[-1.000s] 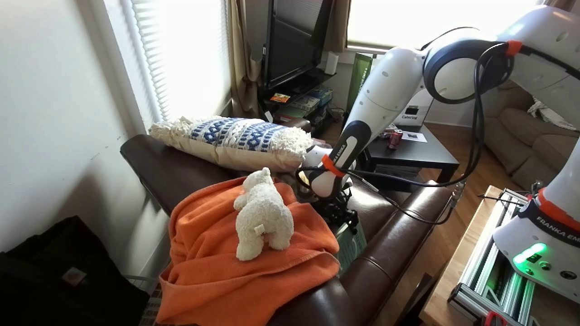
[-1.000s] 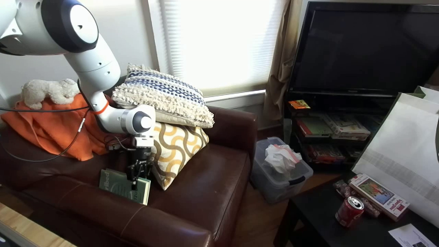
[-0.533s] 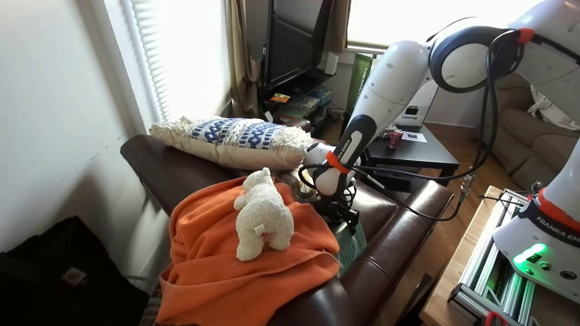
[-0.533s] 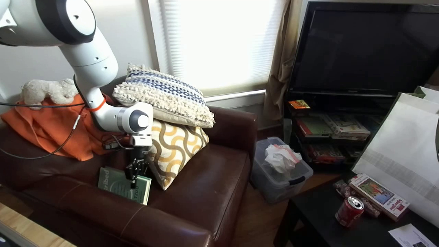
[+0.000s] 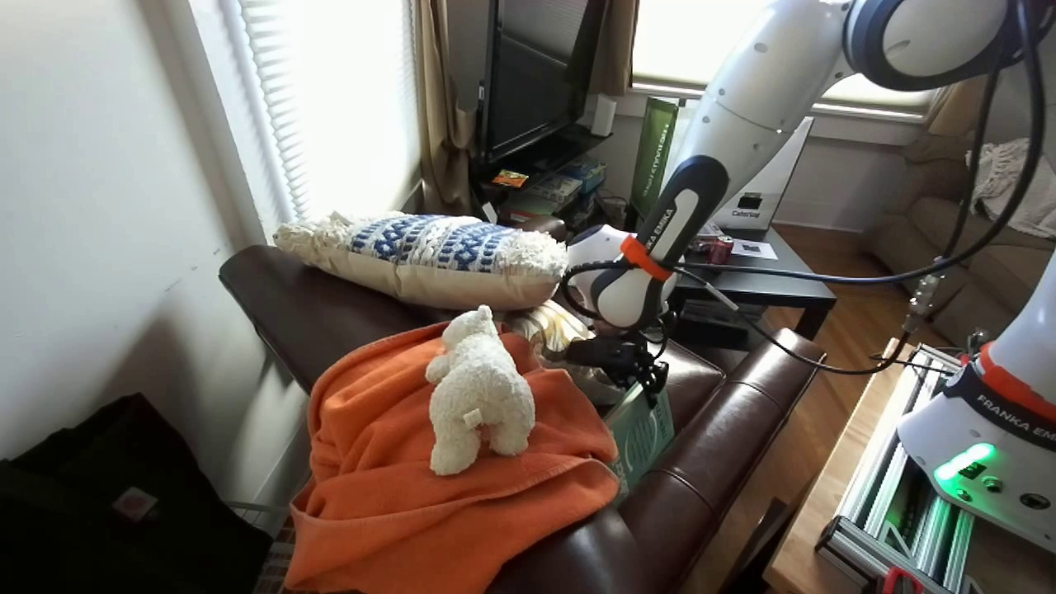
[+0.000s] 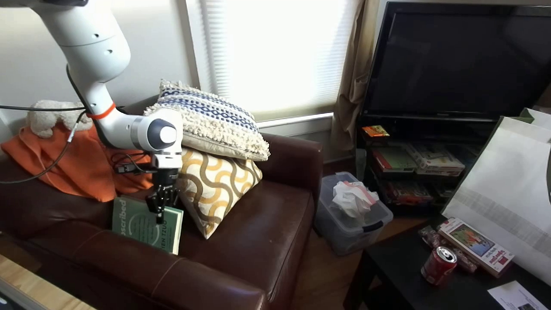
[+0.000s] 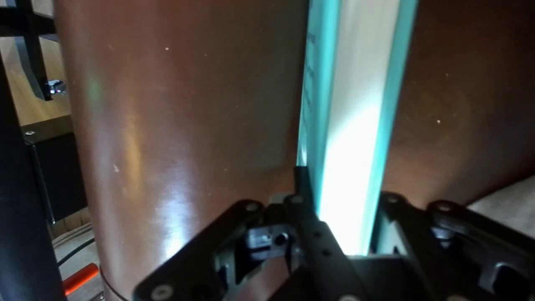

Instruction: Pick up the book and put it on top of the stacked pillows

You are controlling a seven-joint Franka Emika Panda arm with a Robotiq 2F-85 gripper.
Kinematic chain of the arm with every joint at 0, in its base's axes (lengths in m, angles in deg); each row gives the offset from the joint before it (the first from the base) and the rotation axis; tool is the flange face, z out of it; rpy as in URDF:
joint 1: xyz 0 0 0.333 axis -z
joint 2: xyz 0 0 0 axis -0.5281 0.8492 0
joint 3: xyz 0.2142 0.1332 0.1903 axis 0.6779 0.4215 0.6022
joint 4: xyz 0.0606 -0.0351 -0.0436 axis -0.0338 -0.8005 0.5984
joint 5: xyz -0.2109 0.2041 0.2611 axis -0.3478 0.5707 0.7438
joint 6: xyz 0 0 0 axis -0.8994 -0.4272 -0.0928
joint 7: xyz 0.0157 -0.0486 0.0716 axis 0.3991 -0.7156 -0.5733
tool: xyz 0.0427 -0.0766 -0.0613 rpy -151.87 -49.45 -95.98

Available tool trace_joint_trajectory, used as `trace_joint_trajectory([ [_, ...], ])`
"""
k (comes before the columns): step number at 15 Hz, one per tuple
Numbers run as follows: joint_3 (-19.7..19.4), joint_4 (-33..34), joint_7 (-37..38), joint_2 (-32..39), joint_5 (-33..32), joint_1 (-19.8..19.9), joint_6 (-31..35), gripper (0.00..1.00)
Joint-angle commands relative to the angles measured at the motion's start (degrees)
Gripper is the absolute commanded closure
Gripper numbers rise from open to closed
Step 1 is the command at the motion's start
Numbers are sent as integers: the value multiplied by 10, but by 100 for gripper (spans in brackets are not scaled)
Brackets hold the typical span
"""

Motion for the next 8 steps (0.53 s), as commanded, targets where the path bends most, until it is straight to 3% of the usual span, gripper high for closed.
trace_joint_trajectory([
  [1,-16,-130,34,-123,-22,-16,62,93],
  [8,-42,-271,117,-310,-64,-19,134,93],
])
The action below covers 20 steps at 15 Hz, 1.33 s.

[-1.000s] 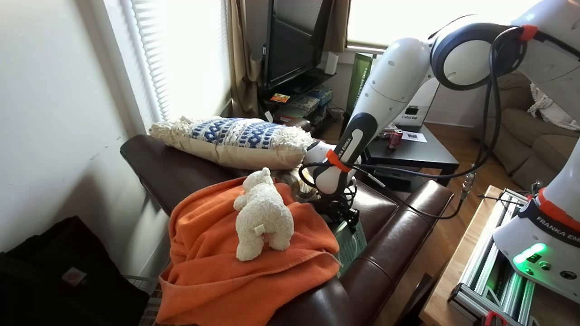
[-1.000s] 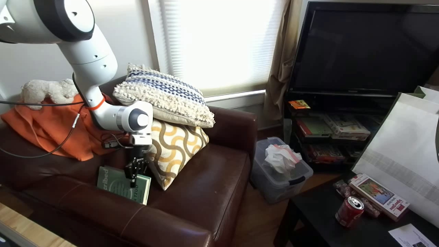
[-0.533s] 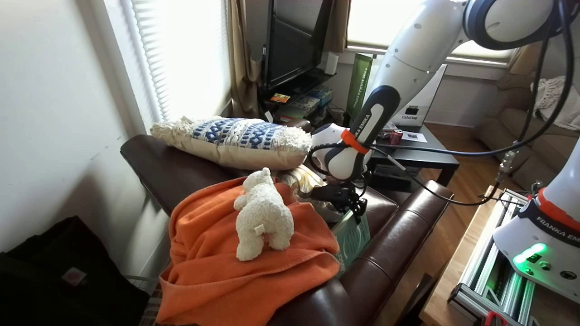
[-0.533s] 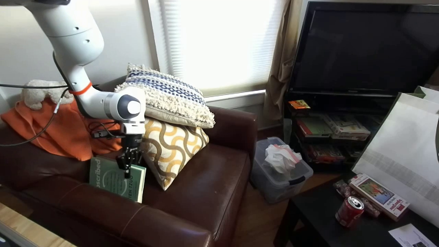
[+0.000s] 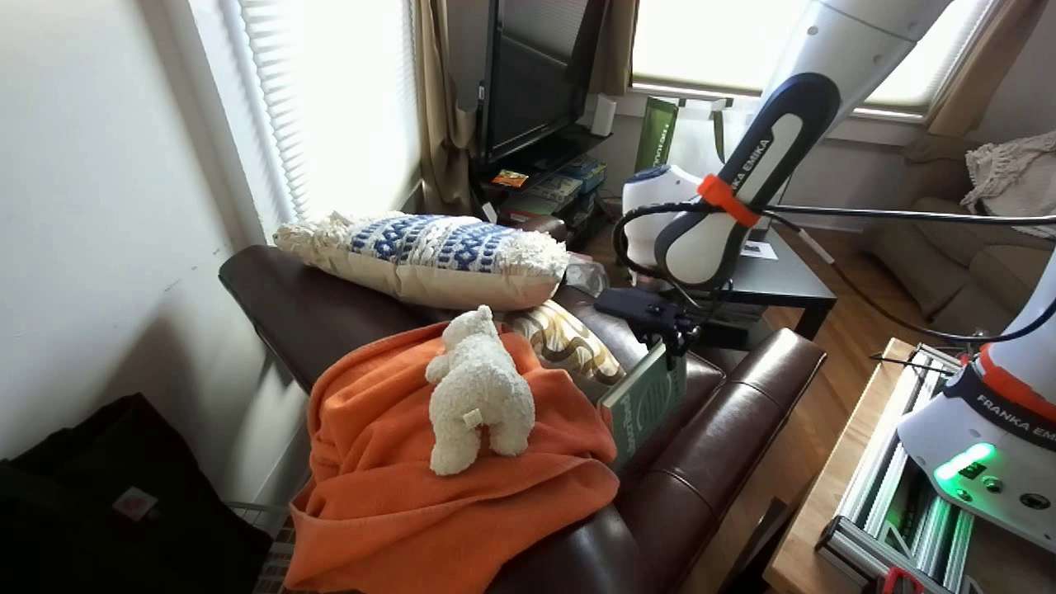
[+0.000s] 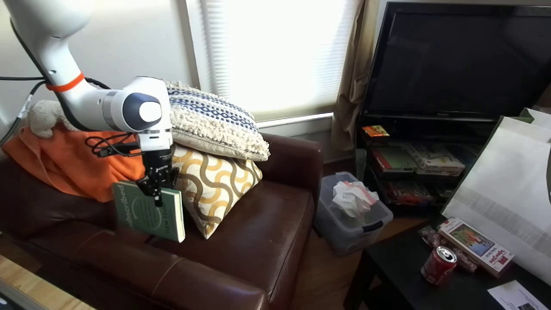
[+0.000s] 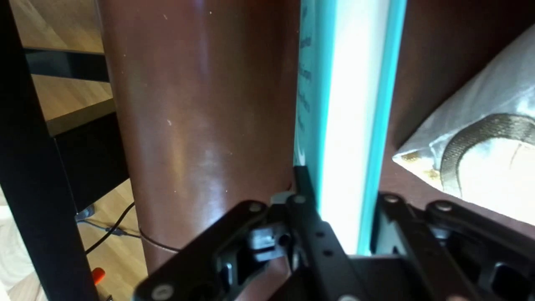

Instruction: Pick up the book and put it on top of the stacked pillows

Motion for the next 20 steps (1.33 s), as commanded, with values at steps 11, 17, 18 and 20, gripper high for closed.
trace_joint_trajectory([
  [11,54,-62,73,-151,-60,58,-13,73],
  [17,58,-61,112,-153,-63,46,-28,93],
  [18,61,-65,129,-168,-59,46,-48,93],
  [20,81,-85,141,-219,-14,58,-78,93],
])
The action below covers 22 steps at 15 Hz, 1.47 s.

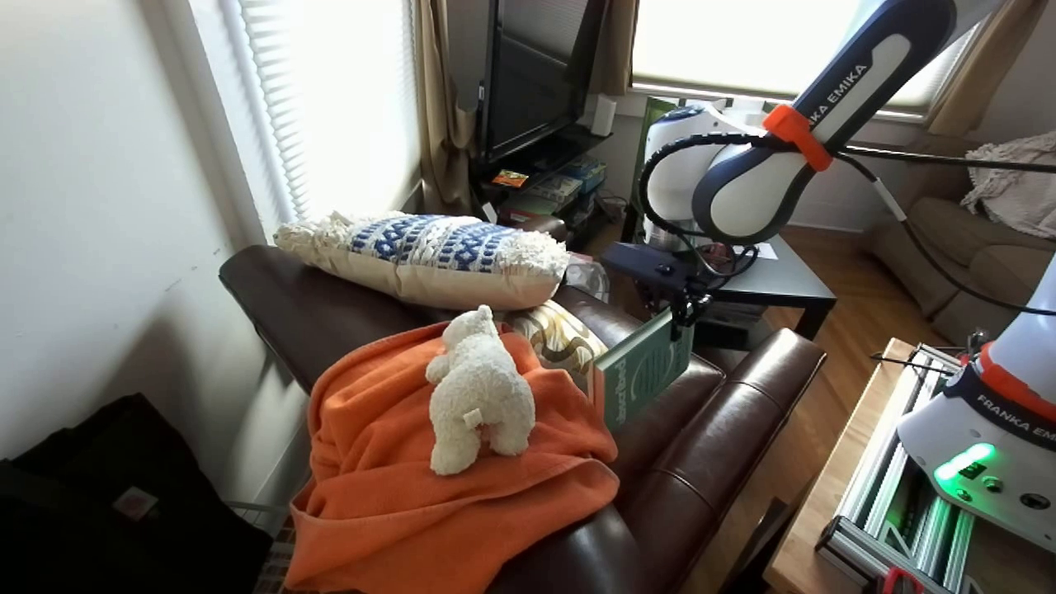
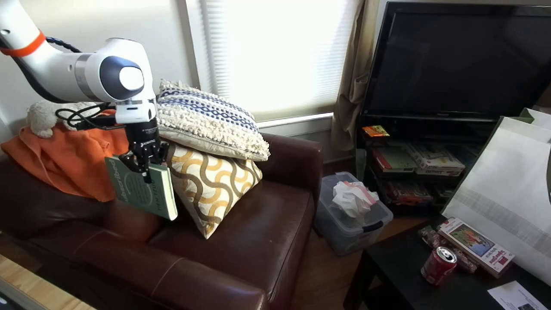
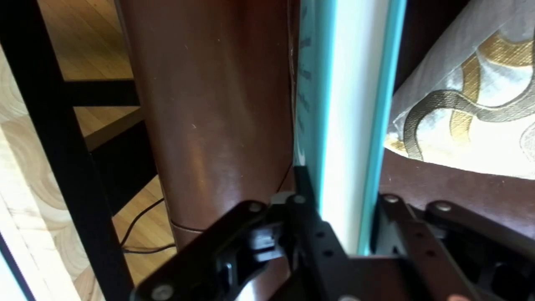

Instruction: Pick up the book and put it on top of the stacked pillows

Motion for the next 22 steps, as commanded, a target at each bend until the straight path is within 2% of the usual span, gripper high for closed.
trace_joint_trajectory([
  [1,38,-31,34,-99,54,25,-56,93],
  [5,65,-44,48,-210,116,46,-97,93],
  [9,90,-50,96,-323,172,61,-137,93],
  [10,94,-53,99,-338,190,63,-130,93],
  [11,101,-23,78,-274,163,71,-130,93],
  [12,105,-25,78,-291,167,73,-132,73],
  [13,108,-26,79,-295,166,76,-134,73],
  [14,110,-27,79,-290,166,77,-134,93],
  [15,123,-27,123,-277,169,83,-89,93],
  [16,122,-26,139,-282,185,85,-71,93],
  [19,116,-22,182,-300,212,91,-61,93],
  [22,62,-24,132,-334,296,100,-100,93],
])
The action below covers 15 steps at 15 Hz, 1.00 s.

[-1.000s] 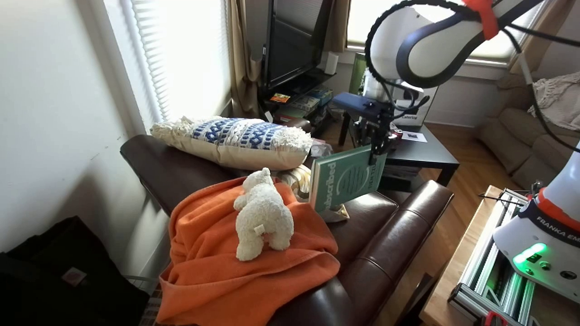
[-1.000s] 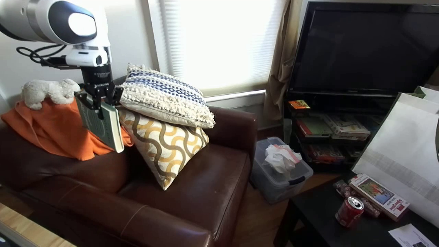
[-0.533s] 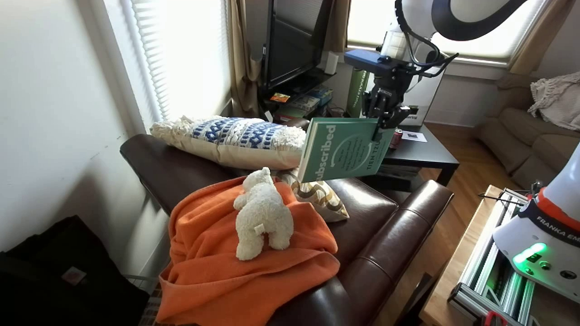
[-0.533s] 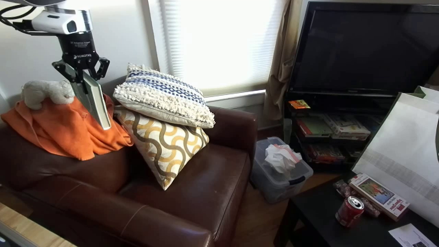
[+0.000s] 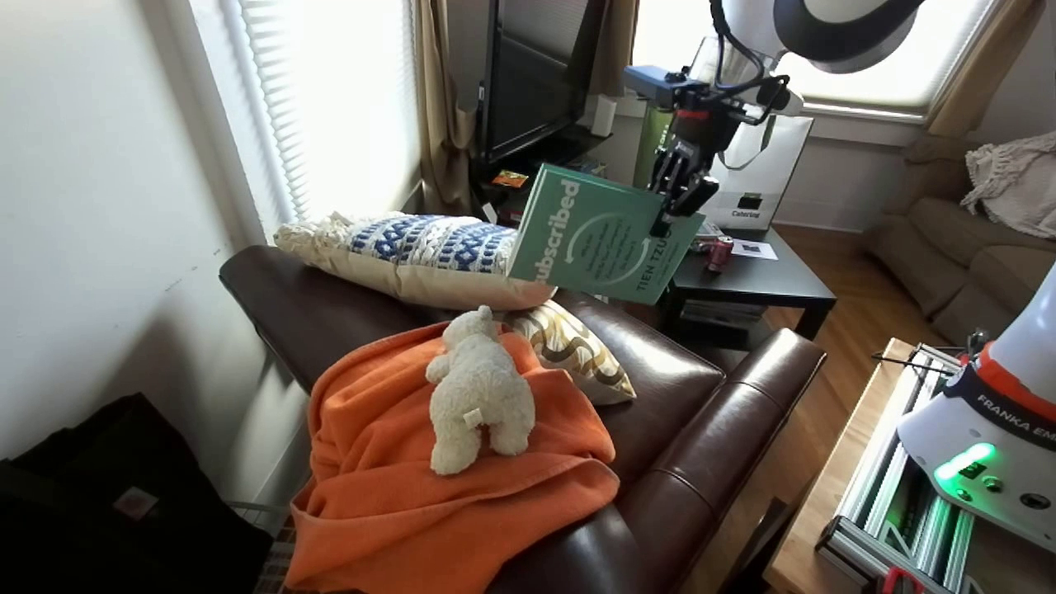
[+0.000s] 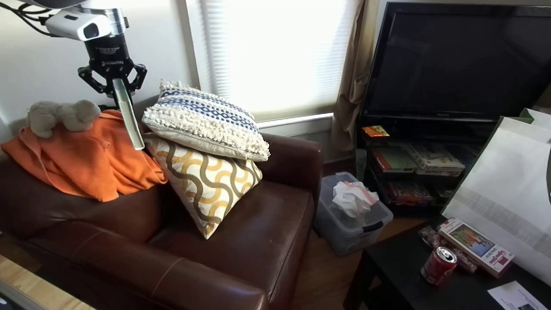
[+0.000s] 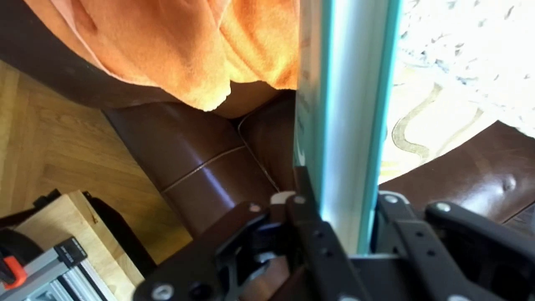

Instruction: Pick up the book and put it on top of the stacked pillows

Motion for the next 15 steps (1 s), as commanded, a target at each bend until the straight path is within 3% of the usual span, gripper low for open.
trace_joint_trajectory([
  [1,-56,-2,-49,-51,97,17,-44,93],
  [4,-114,8,-115,-45,175,41,-67,93],
  [7,-143,27,-160,-16,268,61,-73,93],
  [12,-127,30,-203,5,461,70,-28,93],
  [13,-119,27,-182,3,394,93,-54,73],
  [15,-112,28,-192,10,435,91,-42,73],
])
